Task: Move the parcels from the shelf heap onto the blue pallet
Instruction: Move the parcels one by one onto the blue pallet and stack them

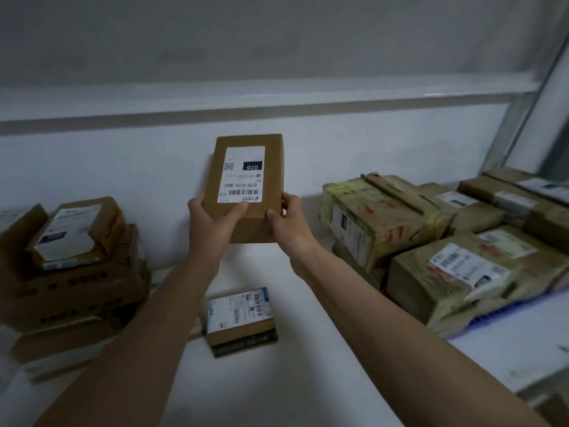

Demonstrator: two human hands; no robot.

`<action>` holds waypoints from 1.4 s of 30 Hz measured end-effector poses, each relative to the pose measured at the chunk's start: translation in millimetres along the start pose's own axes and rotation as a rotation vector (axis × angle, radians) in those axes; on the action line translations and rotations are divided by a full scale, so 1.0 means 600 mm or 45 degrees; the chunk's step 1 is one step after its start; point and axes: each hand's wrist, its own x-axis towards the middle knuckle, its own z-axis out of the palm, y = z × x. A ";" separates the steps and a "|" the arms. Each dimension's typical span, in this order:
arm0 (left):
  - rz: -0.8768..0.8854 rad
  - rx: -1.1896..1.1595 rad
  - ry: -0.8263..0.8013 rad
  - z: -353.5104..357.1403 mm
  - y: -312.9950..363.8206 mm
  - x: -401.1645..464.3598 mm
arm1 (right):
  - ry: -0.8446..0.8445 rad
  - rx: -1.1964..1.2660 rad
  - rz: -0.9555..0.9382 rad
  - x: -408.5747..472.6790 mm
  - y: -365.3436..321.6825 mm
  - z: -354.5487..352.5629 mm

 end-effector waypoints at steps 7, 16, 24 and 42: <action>0.085 -0.108 -0.147 0.060 0.060 -0.049 | 0.227 -0.060 -0.103 -0.044 -0.057 -0.083; 0.165 -0.104 -0.337 0.188 0.120 -0.124 | 0.458 -0.147 -0.066 -0.081 -0.093 -0.238; 0.153 -0.023 -0.452 0.345 0.160 -0.204 | 0.552 -0.151 0.030 -0.096 -0.089 -0.440; 0.446 0.518 -0.466 0.721 0.177 -0.334 | 0.621 0.029 0.189 -0.030 -0.009 -0.779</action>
